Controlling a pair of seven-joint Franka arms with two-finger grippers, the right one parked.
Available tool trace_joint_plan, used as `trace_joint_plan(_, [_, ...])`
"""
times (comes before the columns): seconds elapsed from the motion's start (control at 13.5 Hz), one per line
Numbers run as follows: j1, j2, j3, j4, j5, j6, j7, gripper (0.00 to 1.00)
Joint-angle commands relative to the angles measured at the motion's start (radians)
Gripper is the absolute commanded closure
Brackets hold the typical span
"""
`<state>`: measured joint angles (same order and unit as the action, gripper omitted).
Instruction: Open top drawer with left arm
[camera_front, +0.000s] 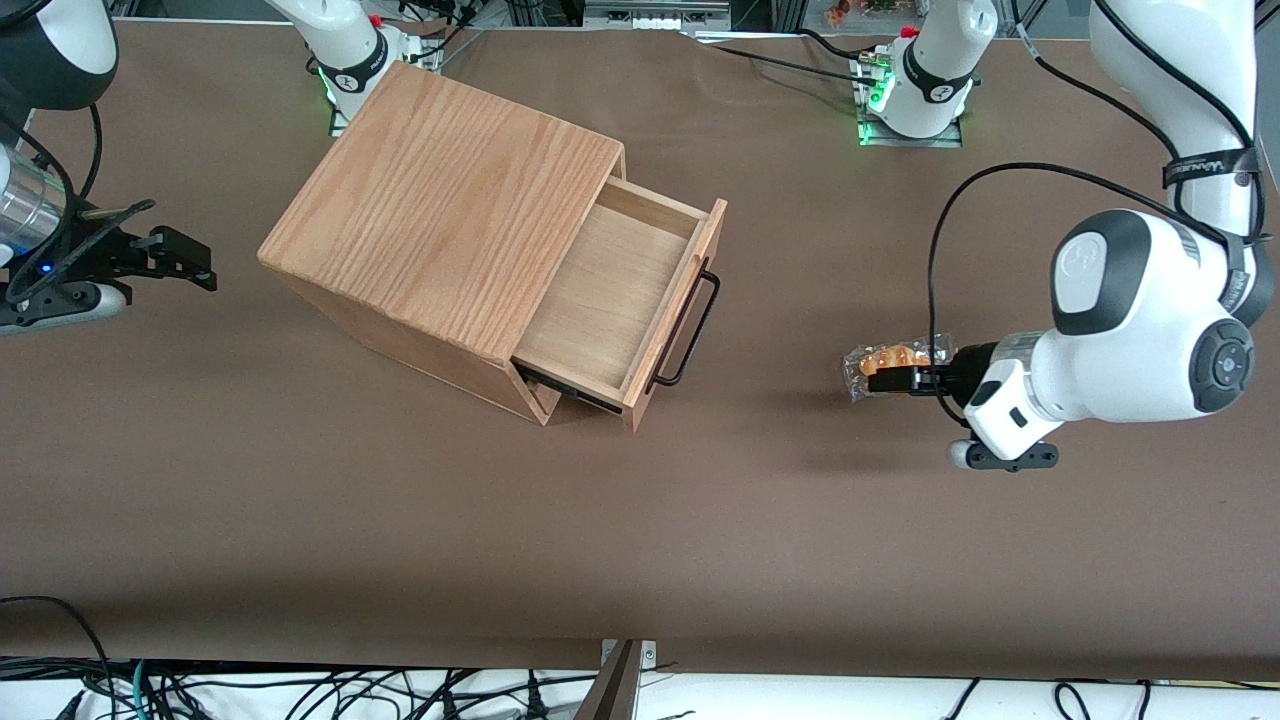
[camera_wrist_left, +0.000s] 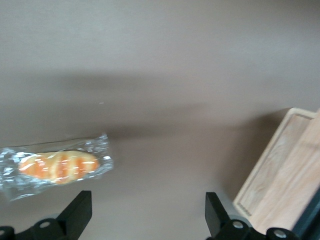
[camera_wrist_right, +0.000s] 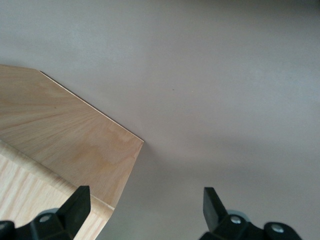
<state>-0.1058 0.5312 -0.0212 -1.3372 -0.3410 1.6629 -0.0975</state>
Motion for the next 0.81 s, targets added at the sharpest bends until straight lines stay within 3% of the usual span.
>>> trace_joint_plan(0.0, [0.021,-0.013,-0.013,-0.022,0.1,-0.014,0.036,0.0])
trace_joint_plan(0.22, [0.06,-0.052,-0.008,-0.109,0.111,0.03,0.142,0.0])
trace_joint_plan(0.52, [0.06,-0.261,0.032,-0.414,0.158,0.244,0.191,0.0])
trace_joint_plan(0.74, [0.06,-0.333,0.091,-0.476,0.198,0.244,0.318,0.0])
